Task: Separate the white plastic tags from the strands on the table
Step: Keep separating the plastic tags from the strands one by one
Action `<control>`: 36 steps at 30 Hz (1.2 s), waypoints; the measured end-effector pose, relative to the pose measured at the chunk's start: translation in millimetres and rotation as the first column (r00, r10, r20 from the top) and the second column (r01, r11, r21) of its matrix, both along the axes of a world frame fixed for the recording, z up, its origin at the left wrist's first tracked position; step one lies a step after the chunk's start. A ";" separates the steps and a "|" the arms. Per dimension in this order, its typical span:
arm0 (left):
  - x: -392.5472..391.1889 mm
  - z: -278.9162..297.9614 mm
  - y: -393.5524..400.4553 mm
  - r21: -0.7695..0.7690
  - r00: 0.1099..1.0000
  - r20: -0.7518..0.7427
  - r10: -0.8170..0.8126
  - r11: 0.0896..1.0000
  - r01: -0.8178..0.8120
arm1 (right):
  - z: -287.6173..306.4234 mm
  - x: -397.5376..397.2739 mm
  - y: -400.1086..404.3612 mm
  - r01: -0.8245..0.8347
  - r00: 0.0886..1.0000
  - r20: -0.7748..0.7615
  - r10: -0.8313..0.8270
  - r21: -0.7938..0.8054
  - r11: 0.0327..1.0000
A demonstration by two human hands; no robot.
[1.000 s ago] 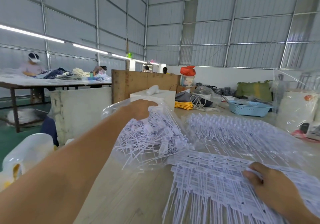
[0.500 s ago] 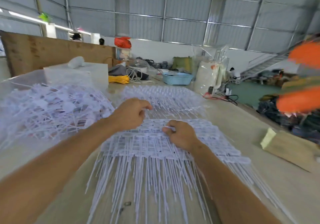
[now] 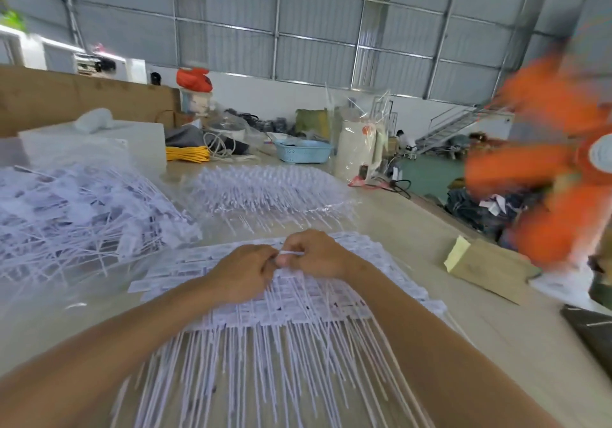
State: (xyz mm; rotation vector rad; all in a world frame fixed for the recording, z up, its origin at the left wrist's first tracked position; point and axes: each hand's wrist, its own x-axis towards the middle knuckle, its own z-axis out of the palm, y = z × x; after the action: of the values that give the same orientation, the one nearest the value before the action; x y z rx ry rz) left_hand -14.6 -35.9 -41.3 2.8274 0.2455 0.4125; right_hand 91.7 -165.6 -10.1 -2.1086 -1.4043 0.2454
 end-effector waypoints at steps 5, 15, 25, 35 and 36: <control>19.9 26.1 17.5 -0.307 0.971 0.156 0.179 0.944 -0.124 | 17.4 4.7 25.0 0.000 1.000 0.002 0.000 0.231 0.973; 35.6 11.7 35.8 -0.840 0.908 0.203 0.366 0.541 -0.030 | 1.0 17.4 45.7 0.055 0.934 -0.354 0.034 0.239 0.970; 37.0 15.1 33.7 -0.774 0.871 0.316 0.375 0.633 0.009 | -1.2 19.5 41.7 0.074 0.962 -0.272 -0.007 0.238 0.968; 26.5 36.1 10.2 -0.935 0.937 0.201 0.285 0.342 0.097 | 12.2 6.4 27.3 0.134 0.973 -0.218 -0.071 0.291 0.947; 24.5 35.3 7.8 -0.935 0.944 0.200 0.261 0.338 0.105 | 13.4 3.8 26.6 0.142 0.970 -0.230 -0.074 0.298 0.944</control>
State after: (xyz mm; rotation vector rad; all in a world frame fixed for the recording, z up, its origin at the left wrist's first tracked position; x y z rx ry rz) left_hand 9.8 -28.1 -6.0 1.5253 0.3945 0.5135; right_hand 95.5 -139.0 3.3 -1.8305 -1.1147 0.1873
